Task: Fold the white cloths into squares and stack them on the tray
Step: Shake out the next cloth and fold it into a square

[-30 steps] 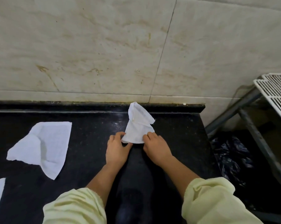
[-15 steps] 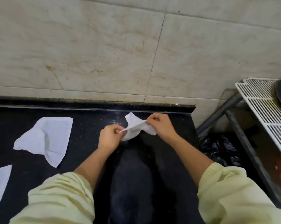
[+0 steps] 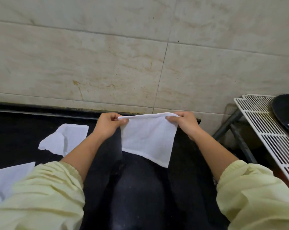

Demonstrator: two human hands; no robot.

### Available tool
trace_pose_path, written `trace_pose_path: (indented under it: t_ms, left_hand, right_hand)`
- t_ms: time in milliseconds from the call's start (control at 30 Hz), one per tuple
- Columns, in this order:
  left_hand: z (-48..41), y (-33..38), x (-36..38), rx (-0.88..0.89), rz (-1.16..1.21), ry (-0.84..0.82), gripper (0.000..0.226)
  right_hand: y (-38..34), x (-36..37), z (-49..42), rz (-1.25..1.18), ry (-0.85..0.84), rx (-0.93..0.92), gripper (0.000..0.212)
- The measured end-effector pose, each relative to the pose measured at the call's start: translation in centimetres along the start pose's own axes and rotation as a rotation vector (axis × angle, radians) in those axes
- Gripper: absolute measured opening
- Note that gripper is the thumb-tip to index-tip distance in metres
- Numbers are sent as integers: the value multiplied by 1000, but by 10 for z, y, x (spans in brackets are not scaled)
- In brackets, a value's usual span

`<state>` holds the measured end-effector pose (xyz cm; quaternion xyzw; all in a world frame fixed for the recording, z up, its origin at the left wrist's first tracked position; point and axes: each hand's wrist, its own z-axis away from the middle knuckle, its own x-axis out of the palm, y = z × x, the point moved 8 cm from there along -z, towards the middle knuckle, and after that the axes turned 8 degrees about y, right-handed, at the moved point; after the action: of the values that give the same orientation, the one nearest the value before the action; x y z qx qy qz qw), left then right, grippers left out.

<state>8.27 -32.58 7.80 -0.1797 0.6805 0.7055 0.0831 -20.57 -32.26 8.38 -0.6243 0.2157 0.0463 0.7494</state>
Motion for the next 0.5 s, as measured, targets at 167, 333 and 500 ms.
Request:
trace_pose_path:
  t_ms: [167, 333, 500]
  left_hand:
    - [-3, 8, -14, -42, 132, 25, 5]
    - [2, 1, -22, -139, 222, -50, 8]
    - [33, -30, -15, -304, 235, -308, 10]
  right_hand:
    - [-4, 0, -1, -109, -54, 31, 13]
    - [5, 0, 5, -150, -117, 74, 10]
    - [35, 2, 25, -80, -241, 145, 12]
